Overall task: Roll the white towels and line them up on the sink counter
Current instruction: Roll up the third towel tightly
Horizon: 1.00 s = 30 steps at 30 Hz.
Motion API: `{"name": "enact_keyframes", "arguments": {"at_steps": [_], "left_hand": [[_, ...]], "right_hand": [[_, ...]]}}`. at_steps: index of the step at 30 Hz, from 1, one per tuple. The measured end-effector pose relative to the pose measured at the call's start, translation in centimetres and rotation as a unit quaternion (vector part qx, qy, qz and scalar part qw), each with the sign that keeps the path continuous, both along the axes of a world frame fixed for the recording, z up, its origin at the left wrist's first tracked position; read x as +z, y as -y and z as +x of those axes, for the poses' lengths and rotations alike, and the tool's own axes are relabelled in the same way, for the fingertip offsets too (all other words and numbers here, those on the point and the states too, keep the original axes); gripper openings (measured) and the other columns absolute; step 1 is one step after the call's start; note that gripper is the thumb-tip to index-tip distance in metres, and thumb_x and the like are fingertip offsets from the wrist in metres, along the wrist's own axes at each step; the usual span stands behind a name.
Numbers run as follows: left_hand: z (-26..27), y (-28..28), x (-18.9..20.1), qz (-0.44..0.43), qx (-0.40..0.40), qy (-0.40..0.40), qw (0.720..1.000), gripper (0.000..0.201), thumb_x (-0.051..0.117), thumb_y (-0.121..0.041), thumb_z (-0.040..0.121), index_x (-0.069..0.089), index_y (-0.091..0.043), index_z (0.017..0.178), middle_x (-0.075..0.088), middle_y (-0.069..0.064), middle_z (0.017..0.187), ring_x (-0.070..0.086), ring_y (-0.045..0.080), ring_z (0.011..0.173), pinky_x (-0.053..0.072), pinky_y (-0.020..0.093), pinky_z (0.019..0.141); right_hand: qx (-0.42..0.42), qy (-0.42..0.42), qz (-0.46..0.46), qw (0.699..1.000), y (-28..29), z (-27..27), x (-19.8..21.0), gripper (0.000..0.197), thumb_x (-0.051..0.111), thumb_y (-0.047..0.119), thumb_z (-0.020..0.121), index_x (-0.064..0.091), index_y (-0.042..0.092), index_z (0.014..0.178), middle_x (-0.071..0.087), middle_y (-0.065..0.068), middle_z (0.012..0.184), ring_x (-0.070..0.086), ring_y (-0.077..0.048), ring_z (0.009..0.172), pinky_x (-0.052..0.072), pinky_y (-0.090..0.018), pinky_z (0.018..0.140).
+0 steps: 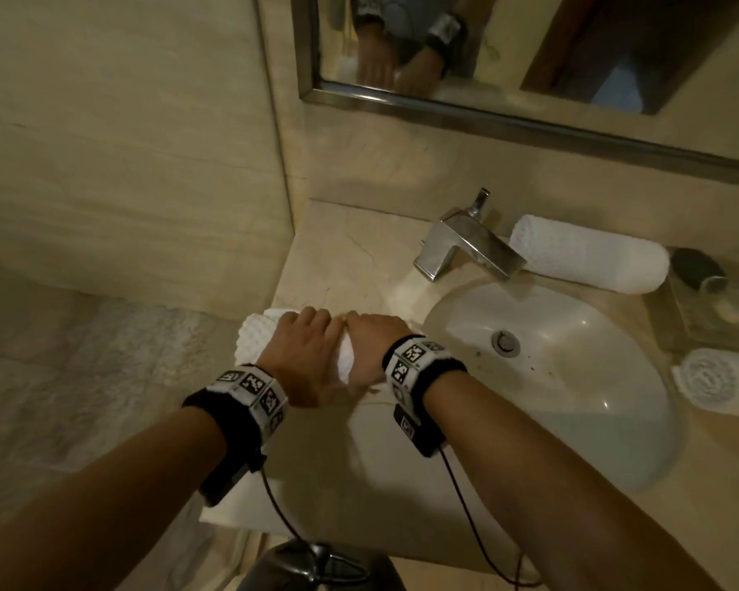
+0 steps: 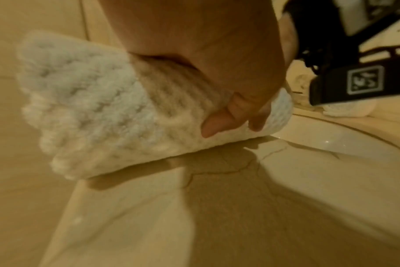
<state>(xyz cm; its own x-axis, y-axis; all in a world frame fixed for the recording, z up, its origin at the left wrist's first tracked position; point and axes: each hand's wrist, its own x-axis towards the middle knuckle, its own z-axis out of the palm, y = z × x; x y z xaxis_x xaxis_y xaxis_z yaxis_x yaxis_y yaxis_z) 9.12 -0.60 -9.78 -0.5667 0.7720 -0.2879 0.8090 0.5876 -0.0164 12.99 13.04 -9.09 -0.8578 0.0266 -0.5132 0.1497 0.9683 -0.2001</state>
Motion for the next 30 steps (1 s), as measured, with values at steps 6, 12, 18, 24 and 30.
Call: {"name": "enact_keyframes", "arguments": {"at_steps": [6,12,18,24,30], "left_hand": [[-1.5,-0.8,0.0,-0.052,0.016,-0.017,0.998,0.077,0.068,-0.037,0.07,0.031,-0.016,0.135,0.046,0.007,0.123,0.045,0.027,0.108,0.038,0.04,0.093],[-3.9,-2.9,0.3,-0.067,0.07,0.056,0.994,0.081,0.076,-0.04,0.056,0.039,-0.022,0.126,0.054,0.001,0.12,0.051,0.024,0.109,0.039,0.037,0.091],[-5.7,-3.1,0.4,-0.024,0.076,0.104,0.991,0.088,0.078,-0.039,0.039,0.044,-0.024,0.119,0.054,0.001,0.113,0.049,0.023,0.104,0.041,0.034,0.083],[-6.6,-0.7,1.0,0.014,0.078,0.076,0.994,0.098,0.071,-0.071,0.052,0.035,-0.026,0.13,0.053,-0.001,0.126,0.051,0.022,0.112,0.036,0.038,0.098],[-6.1,2.9,0.4,0.185,0.296,0.176,0.92,0.08,0.067,-0.064,0.072,0.045,-0.019,0.134,0.038,0.007,0.14,0.041,0.029,0.128,0.034,0.041,0.109]], "right_hand": [[-0.011,0.047,-0.025,0.999,-1.0,-2.3,-0.3,0.072,0.081,0.037,0.046,0.052,0.019,0.11,0.063,-0.002,0.097,0.06,-0.02,0.081,0.056,-0.035,0.074],[-0.032,-0.062,-0.035,0.997,-3.1,-1.2,-1.0,0.098,0.079,0.065,0.047,0.042,0.028,0.13,0.049,0.004,0.124,0.048,-0.019,0.114,0.038,-0.041,0.1],[-0.287,-0.069,-0.234,0.926,-6.6,2.7,-1.8,0.079,0.083,0.062,0.055,0.054,0.031,0.121,0.059,0.009,0.117,0.056,-0.014,0.107,0.049,-0.031,0.088],[-0.44,-0.039,-0.332,0.833,-6.4,2.7,-2.0,0.094,0.083,0.059,0.058,0.041,0.021,0.133,0.054,0.001,0.125,0.055,-0.019,0.112,0.05,-0.04,0.094],[-0.537,-0.04,-0.344,0.769,-5.4,1.8,-2.5,0.135,0.073,0.088,0.027,0.033,0.031,0.142,0.046,0.003,0.142,0.051,-0.026,0.125,0.045,-0.049,0.101]]}}
